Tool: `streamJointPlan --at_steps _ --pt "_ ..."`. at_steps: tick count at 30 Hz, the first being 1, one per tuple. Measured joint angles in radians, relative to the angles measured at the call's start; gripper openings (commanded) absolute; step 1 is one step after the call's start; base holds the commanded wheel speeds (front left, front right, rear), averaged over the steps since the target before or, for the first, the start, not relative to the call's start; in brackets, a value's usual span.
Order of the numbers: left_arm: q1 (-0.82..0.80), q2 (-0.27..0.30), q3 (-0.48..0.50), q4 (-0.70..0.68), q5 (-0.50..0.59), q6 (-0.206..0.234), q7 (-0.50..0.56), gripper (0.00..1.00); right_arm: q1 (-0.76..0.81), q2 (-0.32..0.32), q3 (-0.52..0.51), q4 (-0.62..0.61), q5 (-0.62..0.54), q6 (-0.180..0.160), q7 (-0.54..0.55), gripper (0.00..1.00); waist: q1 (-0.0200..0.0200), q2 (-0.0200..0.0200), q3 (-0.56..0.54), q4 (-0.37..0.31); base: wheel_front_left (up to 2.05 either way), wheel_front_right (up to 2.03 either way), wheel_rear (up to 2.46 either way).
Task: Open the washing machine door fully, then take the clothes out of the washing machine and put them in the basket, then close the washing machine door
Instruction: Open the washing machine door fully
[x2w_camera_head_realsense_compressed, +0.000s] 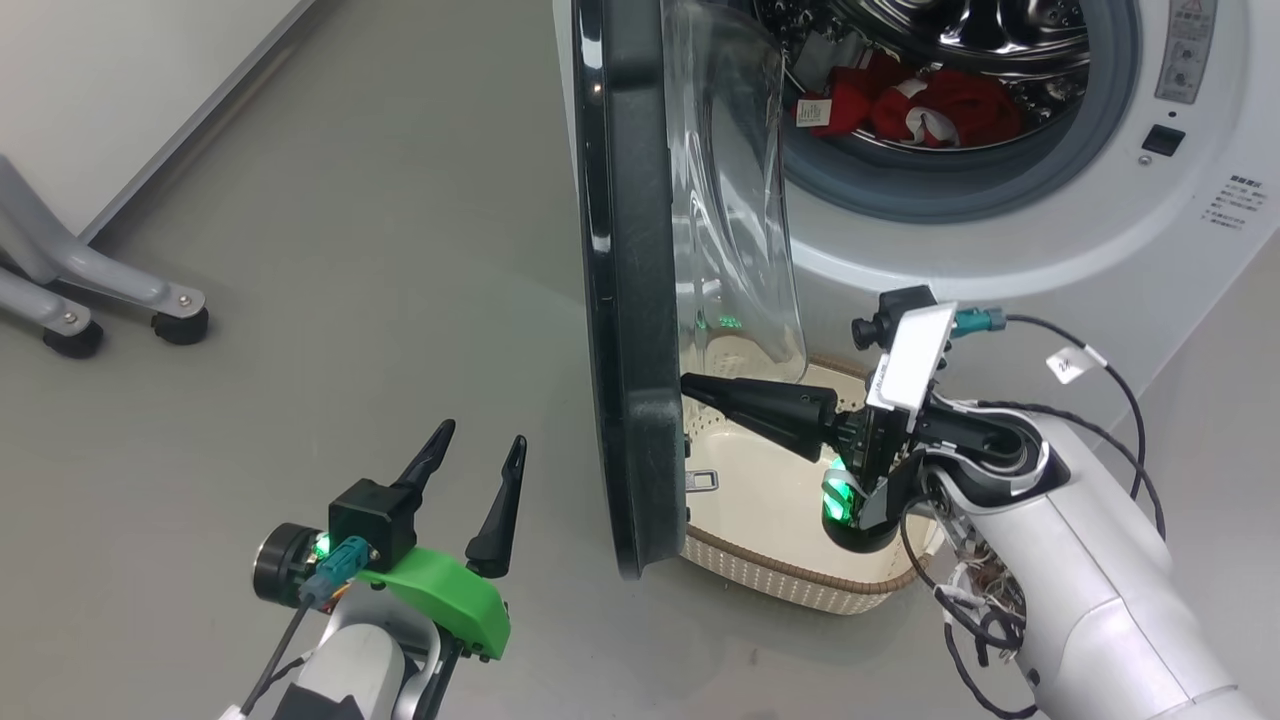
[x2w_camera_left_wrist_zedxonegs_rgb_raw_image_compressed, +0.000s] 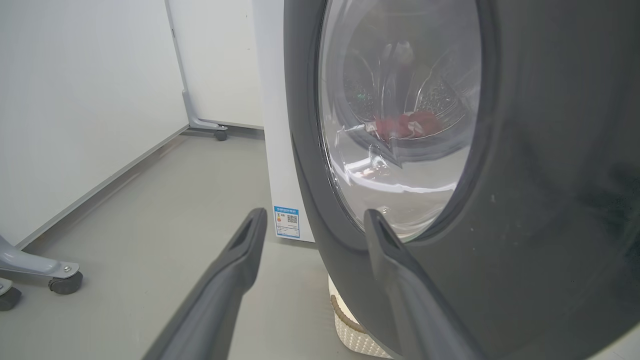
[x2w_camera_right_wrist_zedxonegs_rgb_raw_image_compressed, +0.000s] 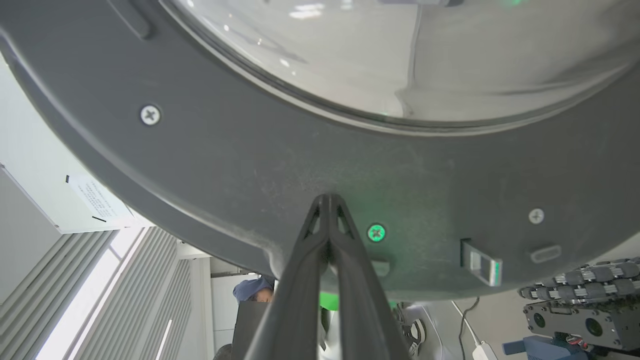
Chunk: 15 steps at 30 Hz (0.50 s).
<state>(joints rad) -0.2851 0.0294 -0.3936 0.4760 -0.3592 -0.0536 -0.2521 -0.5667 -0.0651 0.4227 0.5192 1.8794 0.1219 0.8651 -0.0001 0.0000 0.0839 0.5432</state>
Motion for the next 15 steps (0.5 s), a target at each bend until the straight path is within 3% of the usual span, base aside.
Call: streamJointPlan --at_steps 10,11,12,13,14,15 --pt "0.005 0.0 0.019 0.0 -0.003 0.005 0.0 1.0 0.067 0.003 -0.043 -0.058 0.047 0.0 -0.111 0.01 0.0 0.0 -0.001 -0.018 0.0 0.0 0.0" --pt "0.005 0.001 0.021 0.0 -0.003 0.006 0.0 1.0 0.074 0.004 -0.054 -0.063 0.047 0.0 -0.128 0.25 0.0001 0.0 -0.002 -0.021 0.0 0.0 0.0" --pt "0.005 0.001 0.021 0.0 -0.003 0.006 0.0 1.0 0.083 0.005 -0.065 -0.069 0.047 0.0 -0.143 0.43 0.0 0.0 -0.002 -0.024 0.0 0.0 0.0" --pt "0.006 0.001 0.021 0.0 -0.003 0.006 0.0 1.0 0.093 0.004 -0.074 -0.075 0.047 0.0 -0.156 0.53 0.0 0.0 -0.002 -0.027 0.0 0.0 0.0" --pt "0.007 0.001 0.021 0.0 -0.003 0.006 0.0 1.0 0.105 0.004 -0.086 -0.083 0.047 0.0 -0.17 0.82 0.0 0.0 -0.002 -0.029 0.0 0.0 0.0" --pt "0.009 0.001 0.021 0.0 -0.003 0.006 0.0 1.0 0.115 0.004 -0.095 -0.09 0.047 0.0 -0.185 1.0 0.0 0.0 -0.003 -0.031 0.0 0.0 0.0"
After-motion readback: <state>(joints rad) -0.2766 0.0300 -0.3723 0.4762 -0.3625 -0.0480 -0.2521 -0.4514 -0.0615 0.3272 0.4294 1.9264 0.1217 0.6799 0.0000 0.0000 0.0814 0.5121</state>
